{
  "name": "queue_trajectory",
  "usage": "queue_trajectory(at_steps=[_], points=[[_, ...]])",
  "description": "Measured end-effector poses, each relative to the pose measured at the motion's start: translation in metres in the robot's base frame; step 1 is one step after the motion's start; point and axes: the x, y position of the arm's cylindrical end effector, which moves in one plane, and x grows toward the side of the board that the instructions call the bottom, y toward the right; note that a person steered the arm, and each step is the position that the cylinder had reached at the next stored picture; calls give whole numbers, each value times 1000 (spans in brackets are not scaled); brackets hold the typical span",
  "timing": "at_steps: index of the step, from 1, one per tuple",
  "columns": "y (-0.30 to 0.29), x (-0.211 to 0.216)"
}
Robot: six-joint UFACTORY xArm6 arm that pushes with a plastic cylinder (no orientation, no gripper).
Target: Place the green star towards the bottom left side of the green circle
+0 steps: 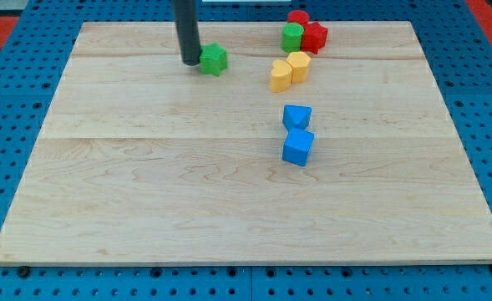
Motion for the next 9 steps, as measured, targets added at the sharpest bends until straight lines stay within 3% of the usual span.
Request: queue_trajectory(at_steps=[1, 2, 3, 5, 7, 9], points=[[41, 0], [44, 31], [52, 29], [84, -24], [122, -24], [32, -24]])
